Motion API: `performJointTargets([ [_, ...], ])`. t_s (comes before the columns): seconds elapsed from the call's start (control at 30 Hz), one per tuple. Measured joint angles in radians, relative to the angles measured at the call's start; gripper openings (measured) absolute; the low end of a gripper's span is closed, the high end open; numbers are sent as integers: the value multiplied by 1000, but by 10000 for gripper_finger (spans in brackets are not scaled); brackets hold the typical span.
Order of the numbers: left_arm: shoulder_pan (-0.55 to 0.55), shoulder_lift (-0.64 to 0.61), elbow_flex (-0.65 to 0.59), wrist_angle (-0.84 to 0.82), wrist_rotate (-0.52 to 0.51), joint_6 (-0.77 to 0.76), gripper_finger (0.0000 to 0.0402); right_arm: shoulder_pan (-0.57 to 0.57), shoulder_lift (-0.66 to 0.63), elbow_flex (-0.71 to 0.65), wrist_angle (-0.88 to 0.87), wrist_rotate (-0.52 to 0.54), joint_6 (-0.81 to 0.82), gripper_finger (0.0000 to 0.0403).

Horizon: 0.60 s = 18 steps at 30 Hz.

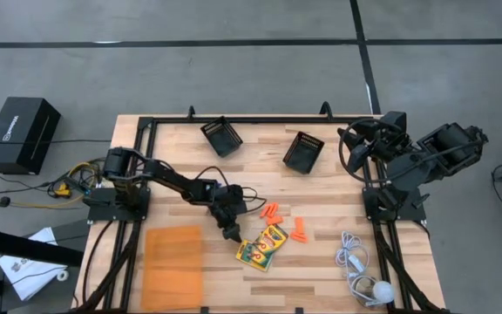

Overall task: Pick & Place School Supplies
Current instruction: Put the crayon box into the orange transparent bin

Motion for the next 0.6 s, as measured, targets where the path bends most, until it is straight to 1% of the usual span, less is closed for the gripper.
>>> performJointTargets([
  [0.2, -10, 2, -1, 31, -19, -36, 150, 0, 0, 0, 59, -1, -64, 194],
  [0.4, -39, 7, -1, 46, -78, -59, 148, 0, 0, 0, 146, -4, -168, 191],
  [0.6, -56, 41, 2, 82, -84, -107, 147, 0, -1, 6, 175, -4, -209, 192],
])
